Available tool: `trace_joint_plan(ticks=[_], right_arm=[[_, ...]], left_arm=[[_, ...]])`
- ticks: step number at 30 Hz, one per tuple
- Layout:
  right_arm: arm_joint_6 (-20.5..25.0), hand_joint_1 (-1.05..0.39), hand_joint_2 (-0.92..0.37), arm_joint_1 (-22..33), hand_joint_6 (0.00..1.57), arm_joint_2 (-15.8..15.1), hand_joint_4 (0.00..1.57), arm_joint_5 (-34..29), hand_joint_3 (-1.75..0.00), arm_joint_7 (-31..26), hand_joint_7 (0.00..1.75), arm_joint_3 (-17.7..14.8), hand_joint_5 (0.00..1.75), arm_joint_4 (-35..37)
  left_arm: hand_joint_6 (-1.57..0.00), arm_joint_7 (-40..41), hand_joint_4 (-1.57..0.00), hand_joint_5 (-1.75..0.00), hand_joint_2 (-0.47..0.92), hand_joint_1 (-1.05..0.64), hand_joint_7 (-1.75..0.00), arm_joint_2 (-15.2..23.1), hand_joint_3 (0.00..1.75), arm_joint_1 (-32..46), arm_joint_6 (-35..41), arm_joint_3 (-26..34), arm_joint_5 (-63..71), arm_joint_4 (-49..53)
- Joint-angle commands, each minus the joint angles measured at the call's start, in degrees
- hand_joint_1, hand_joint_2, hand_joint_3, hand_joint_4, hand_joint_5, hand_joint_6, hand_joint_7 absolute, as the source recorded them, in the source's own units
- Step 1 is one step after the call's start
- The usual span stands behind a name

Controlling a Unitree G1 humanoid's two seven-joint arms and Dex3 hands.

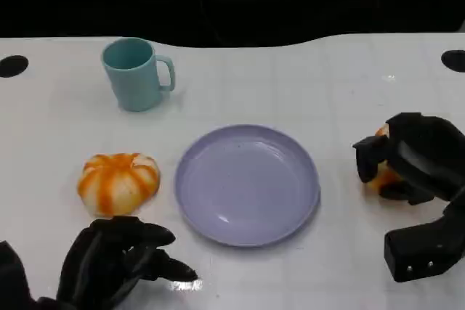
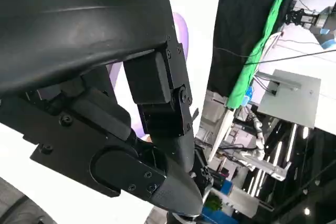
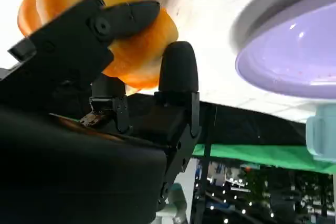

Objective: Grasp the bread from the table and place it into the plate.

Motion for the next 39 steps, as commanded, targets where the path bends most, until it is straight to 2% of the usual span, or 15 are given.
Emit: trace_joint_plan(ticks=[1, 5, 7, 13, 18, 23, 28, 31, 35, 39], right_arm=[[-2.49, 0.06, -0.26, -0.69, 0.84, 0.33, 0.98, 2.65, -1.07, -3.27, 1.61, -1.15, 1.75, 0.64], [-5.68, 0.1, -0.15, -0.24, 0.92, 0.76, 1.01, 5.64, -1.27, -5.95, 1.54, -3.01, 1.75, 0.15], [-7.68, 0.12, -0.13, 0.18, 0.92, 1.01, 1.03, 7.53, -1.34, -5.93, 1.56, -4.1, 1.75, -0.55], [-9.37, 0.13, -0.1, 2.57, 0.91, 1.47, 1.06, 10.86, -1.49, -2.42, 1.58, -6.27, 1.75, -8.01], [-10.44, 0.15, -0.06, 4.35, 0.92, 3.32, 1.07, 12.95, -1.58, 1.34, 1.61, -6.91, 1.75, -13.91], [-11.07, 0.08, -0.06, 4.18, 0.89, 5.55, 1.08, 13.96, -1.61, 4.88, 1.67, -7.22, 1.75, -16.66], [-11.9, -0.02, -0.14, 3.14, 0.86, 8.45, 1.09, 13.97, -1.53, 6.95, 1.71, -7.01, 1.75, -16.67], [-11.22, -0.06, -0.13, 2.65, 0.87, 9.98, 1.08, 13.12, -1.51, 7.99, 1.7, -6.61, 1.75, -16.72], [-10.58, -0.04, -0.09, 1.86, 0.83, 12.41, 1.06, 12.43, -1.47, 9.03, 1.74, -5.89, 1.75, -15.57], [-10.63, -0.05, -0.16, 0.87, 0.81, 14.75, 1.05, 12.68, -1.43, 9.94, 1.75, -5.14, 1.75, -12.31]], left_arm=[[-1.57, 0.3, -1.57, -0.23, 0.79, -1.0, 0.0, 0.59, 0.0, -0.01, -0.48, 0.32, 0.19, 0.12], [-1.56, 0.3, -1.57, -0.23, 0.79, -0.99, 0.0, 0.54, 0.0, 0.09, -0.55, 0.22, 0.24, 0.01], [-1.56, 0.37, -1.57, -0.23, 0.79, -0.98, 0.0, 0.54, 0.0, 0.14, -0.63, 0.17, 0.36, -0.05], [-1.57, 0.75, -1.57, -0.23, 0.8, -0.98, 0.0, 0.68, 0.0, 0.22, -0.07, 0.08, 0.37, -0.47], [-1.56, 0.27, -1.57, -0.22, 0.79, -0.97, 0.0, 0.6, 0.0, 0.02, -0.43, 0.31, -0.02, 0.2], [-1.56, 0.43, -1.57, -0.23, 0.8, -0.98, 0.0, 0.64, 0.0, 0.01, -1.01, 0.18, 0.45, 0.32], [-1.56, 0.43, -1.57, -0.23, 0.8, -0.98, 0.0, 0.48, 0.0, 0.02, -0.99, 0.18, 0.31, 0.25], [-1.56, 0.39, -1.57, -0.23, 0.8, -0.97, 0.0, 0.42, 0.0, 0.06, -1.18, 0.13, 0.38, 0.26], [-1.56, 0.38, -1.57, -0.23, 0.8, -0.97, 0.0, 0.39, 0.0, 0.15, -1.12, 0.04, 0.35, 0.13], [-1.55, 0.33, -1.57, -0.23, 0.8, -0.97, 0.0, 0.35, 0.0, 0.29, -1.37, -0.12, 0.46, -0.03]])
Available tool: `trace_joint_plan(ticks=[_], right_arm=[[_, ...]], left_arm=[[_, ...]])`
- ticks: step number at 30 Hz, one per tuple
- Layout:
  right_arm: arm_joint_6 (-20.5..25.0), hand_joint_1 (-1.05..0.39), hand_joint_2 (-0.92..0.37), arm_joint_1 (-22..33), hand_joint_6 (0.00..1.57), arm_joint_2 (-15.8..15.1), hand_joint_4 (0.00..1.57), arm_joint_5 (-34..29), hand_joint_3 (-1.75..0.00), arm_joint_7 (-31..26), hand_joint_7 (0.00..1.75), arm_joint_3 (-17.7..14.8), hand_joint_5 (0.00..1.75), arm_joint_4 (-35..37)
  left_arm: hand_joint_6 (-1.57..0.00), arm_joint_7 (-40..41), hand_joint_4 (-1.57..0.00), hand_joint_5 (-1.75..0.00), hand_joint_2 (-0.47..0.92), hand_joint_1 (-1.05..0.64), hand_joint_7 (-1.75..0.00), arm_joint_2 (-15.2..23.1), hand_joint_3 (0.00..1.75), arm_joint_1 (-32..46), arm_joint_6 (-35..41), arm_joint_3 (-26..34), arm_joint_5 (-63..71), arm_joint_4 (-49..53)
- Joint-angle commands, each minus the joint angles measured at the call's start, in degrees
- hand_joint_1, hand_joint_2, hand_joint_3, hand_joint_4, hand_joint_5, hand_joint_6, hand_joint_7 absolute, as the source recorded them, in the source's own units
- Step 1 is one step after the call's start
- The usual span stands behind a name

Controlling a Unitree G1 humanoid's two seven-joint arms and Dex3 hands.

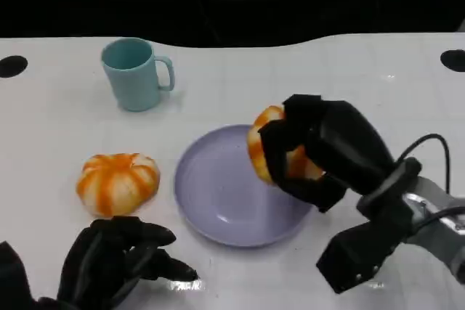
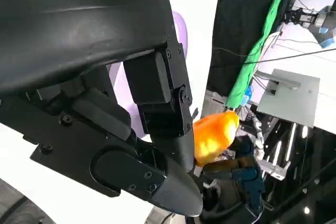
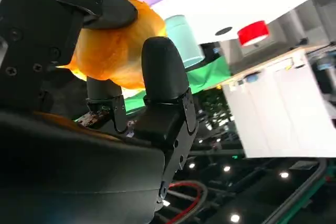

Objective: Grasp the bread from the table and place it into the plate.

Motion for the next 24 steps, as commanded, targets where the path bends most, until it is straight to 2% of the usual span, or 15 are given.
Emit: trace_joint_plan(ticks=[1, 5, 6, 9, 10, 12, 13, 15, 16, 17, 18, 21, 24], right_arm=[[-0.29, -0.06, -0.17, -1.88, 0.81, 2.02, 1.05, 0.79, -1.42, 0.86, 1.75, 0.52, 1.75, 4.1], [-1.15, -0.04, -0.23, -3.27, 0.85, 4.14, 1.01, 1.2, -1.44, 1.79, 1.64, 0.96, 1.75, 8.6], [-1.09, -0.04, -0.23, -3.63, 0.86, 4.5, 0.99, 1.2, -1.45, 2.37, 1.55, 1.09, 1.72, 9.53], [-0.87, -0.06, -0.25, -4.41, 0.95, 5.24, 0.97, 1.14, -1.37, 3.55, 1.08, 1.35, 1.53, 11.4], [-0.21, -0.07, -0.25, -4.55, 0.97, 5.52, 0.97, 1.24, -1.35, 4.44, 1.03, 1.39, 1.51, 11.72], [1.13, -0.14, -0.41, -4.66, 0.91, 5.83, 0.88, 1.82, -0.92, 7.3, 0.79, 1.4, 1.38, 11.95], [1.54, -0.19, -0.52, -4.66, 0.85, 5.78, 0.78, 2.27, -0.7, 9.11, 0.6, 1.39, 1.22, 11.92], [1.85, -0.25, -0.62, -4.65, 0.8, 5.3, 0.68, 2.84, -0.53, 12.11, 0.38, 1.48, 0.96, 11.56], [2.01, -0.32, -0.72, -4.65, 0.72, 4.99, 0.57, 2.96, -0.38, 13.39, 0.24, 1.56, 0.77, 11.27], [2.32, -0.36, -0.8, -4.62, 0.68, 4.74, 0.52, 3.27, -0.25, 14.96, 0.16, 1.54, 0.67, 10.96], [2.68, -0.43, -0.87, -4.52, 0.59, 4.57, 0.41, 3.72, -0.16, 16.58, 0.08, 1.41, 0.56, 10.61], [3.67, -0.55, -0.92, -3.91, 0.41, 4.12, 0.2, 5.56, -0.15, 21.16, 0.01, 0.73, 0.43, 8.97], [5.1, -0.63, -0.92, -2.87, 0.29, 3.6, 0.05, 7.42, -0.21, 25.12, 0.0, 0.19, 0.38, 6.31]], left_arm=[[-1.55, 0.22, -1.57, -0.23, 0.79, -0.97, 0.0, 0.45, 0.0, 0.31, -0.87, 0.08, 0.45, -0.13], [-1.56, 0.54, -1.57, -0.23, 0.8, -0.98, 0.0, 0.46, 0.0, 0.54, -1.17, -0.14, 0.83, -0.42], [-1.56, 0.69, -1.57, -0.23, 0.8, -0.98, 0.0, 0.39, 0.0, 0.63, -1.15, -0.17, 0.85, -0.6], [-1.56, 0.99, -1.57, -0.23, 0.8, -0.99, 0.0, 0.27, 0.0, 0.82, -1.47, -0.27, 1.28, -0.92], [-1.56, 1.06, -1.57, -0.23, 0.8, -0.99, 0.0, 0.25, 0.0, 0.88, -1.25, -0.29, 1.26, -1.12], [-1.55, 1.16, -1.57, -0.22, 0.8, -0.99, 0.0, 0.27, 0.0, 0.98, -0.84, -0.31, 1.2, -1.44], [-1.56, 1.31, -1.57, -0.22, 0.8, -1.0, 0.0, 0.28, 0.0, 1.01, -0.59, -0.33, 1.19, -1.59], [-1.56, 1.46, -1.57, -0.22, 0.79, -1.0, 0.0, 0.28, 0.0, 1.0, -0.33, -0.34, 1.1, -1.7], [-1.56, 1.43, -1.57, -0.22, 0.79, -1.0, 0.0, 0.29, 0.0, 0.97, -0.27, -0.33, 1.04, -1.68], [-1.56, 1.33, -1.57, -0.22, 0.79, -1.0, 0.0, 0.28, 0.0, 0.94, -0.19, -0.3, 0.92, -1.65], [-1.56, 1.3, -1.57, -0.22, 0.79, -1.0, 0.0, 0.29, 0.0, 0.93, -0.1, -0.3, 0.86, -1.69], [-1.56, 1.35, -1.57, -0.22, 0.78, -1.0, 0.0, 0.34, 0.0, 0.97, -0.11, -0.34, 0.97, -1.77], [-1.55, 1.29, -1.57, -0.22, 0.79, -1.0, 0.0, 0.41, 0.0, 0.98, -0.54, -0.39, 1.2, -1.66]])
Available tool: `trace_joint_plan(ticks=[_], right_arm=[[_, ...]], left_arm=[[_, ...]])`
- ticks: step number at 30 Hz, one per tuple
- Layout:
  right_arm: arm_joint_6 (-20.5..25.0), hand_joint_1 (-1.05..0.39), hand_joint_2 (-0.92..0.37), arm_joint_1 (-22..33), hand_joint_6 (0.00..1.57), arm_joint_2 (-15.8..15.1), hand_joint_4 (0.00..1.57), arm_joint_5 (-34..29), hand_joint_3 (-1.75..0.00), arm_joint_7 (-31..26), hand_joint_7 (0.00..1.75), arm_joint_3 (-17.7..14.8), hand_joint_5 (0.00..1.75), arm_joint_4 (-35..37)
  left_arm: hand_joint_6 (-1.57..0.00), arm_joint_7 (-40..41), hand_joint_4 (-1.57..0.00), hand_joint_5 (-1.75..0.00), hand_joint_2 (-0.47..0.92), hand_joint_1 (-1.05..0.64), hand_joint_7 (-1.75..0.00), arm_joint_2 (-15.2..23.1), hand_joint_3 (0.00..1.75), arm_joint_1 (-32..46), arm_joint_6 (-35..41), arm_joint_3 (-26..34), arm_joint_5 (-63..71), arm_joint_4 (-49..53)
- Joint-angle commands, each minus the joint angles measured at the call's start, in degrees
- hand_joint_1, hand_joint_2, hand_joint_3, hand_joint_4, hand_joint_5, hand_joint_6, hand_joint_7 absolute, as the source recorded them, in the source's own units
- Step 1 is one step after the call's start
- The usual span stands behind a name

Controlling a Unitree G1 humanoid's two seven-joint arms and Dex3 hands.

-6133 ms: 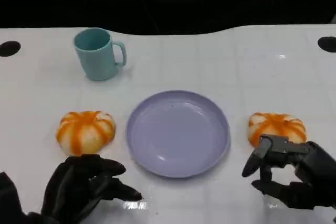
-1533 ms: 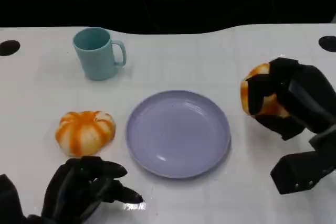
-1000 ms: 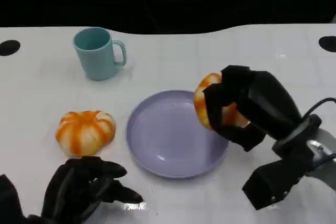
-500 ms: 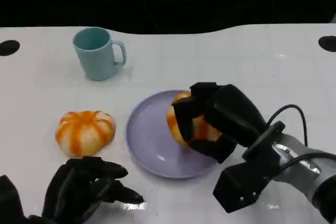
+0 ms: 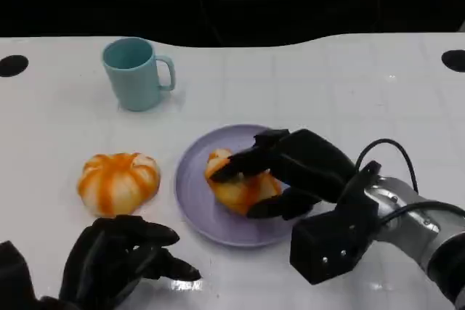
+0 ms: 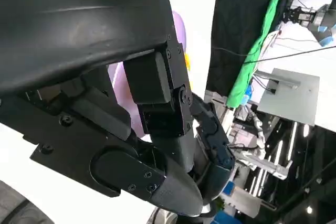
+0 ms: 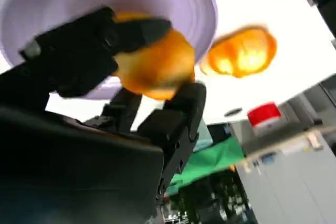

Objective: Grasp the bread from the table and place it into the plate.

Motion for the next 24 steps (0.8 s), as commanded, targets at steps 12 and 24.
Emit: trace_joint_plan(ticks=[12, 24], right_arm=[[9.21, -0.74, -0.92, 7.87, 0.15, -7.13, 0.01, 6.06, -0.24, 14.14, 0.01, -3.21, 0.16, -20.31], [5.73, -0.68, -0.92, 19.59, 0.34, -13.49, 0.22, 14.13, -0.22, 15.96, 0.09, -10.7, 0.36, -34.1]], left_arm=[[-1.55, 0.66, -1.57, -0.22, 0.79, -0.99, 0.0, 0.51, 0.0, 0.67, 0.2, 0.15, 0.19, -0.76], [-1.55, 0.51, -1.57, -0.22, 0.8, -0.99, 0.0, 0.45, 0.01, 0.54, -0.38, 0.21, 0.4, -0.49]])
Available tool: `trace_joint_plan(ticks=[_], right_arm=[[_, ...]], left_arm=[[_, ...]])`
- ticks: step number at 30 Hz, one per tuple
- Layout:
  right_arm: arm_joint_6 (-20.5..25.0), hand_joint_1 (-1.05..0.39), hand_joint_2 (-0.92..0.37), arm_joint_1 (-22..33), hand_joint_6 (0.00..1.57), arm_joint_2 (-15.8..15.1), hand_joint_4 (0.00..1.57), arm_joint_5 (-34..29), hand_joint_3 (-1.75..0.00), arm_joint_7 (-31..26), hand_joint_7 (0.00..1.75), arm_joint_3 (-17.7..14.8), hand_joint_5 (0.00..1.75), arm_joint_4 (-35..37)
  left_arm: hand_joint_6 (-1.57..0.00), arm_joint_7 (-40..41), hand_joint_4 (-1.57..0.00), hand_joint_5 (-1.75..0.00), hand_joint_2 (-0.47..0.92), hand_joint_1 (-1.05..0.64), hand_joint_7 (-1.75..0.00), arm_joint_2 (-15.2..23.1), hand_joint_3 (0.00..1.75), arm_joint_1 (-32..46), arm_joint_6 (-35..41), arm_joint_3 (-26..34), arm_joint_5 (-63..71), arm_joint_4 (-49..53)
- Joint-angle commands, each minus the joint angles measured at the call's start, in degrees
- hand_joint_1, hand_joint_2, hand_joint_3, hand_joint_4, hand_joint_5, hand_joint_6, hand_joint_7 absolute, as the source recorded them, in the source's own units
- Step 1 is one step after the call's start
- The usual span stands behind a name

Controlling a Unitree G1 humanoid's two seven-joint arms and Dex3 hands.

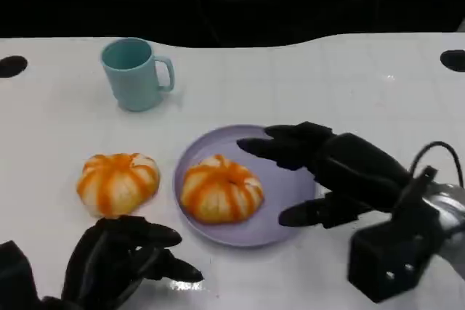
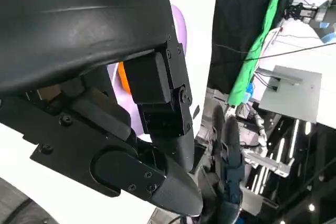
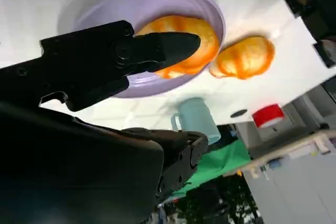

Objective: Grasp the bread from the table and place it into the plate.

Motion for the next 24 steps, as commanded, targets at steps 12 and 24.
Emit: trace_joint_plan(ticks=[12, 24], right_arm=[[-5.42, -0.52, -0.92, 15.03, 0.72, -2.98, 0.46, 21.21, -0.26, 5.84, 0.29, -9.7, 1.08, -7.46], [5.56, -0.49, -0.92, 26.66, 0.55, -2.8, 0.5, 35.05, -0.3, 12.87, 1.33, -12.98, 1.72, -17.44]], left_arm=[[-1.55, 0.68, -1.57, -0.22, 0.8, -0.99, 0.0, 0.51, 0.0, 0.48, 0.27, 0.38, -0.11, -0.65], [-1.55, 0.34, -1.57, -0.21, 0.8, -0.98, 0.0, 0.58, 0.0, 0.88, 0.83, 0.39, -0.53, -1.33]])
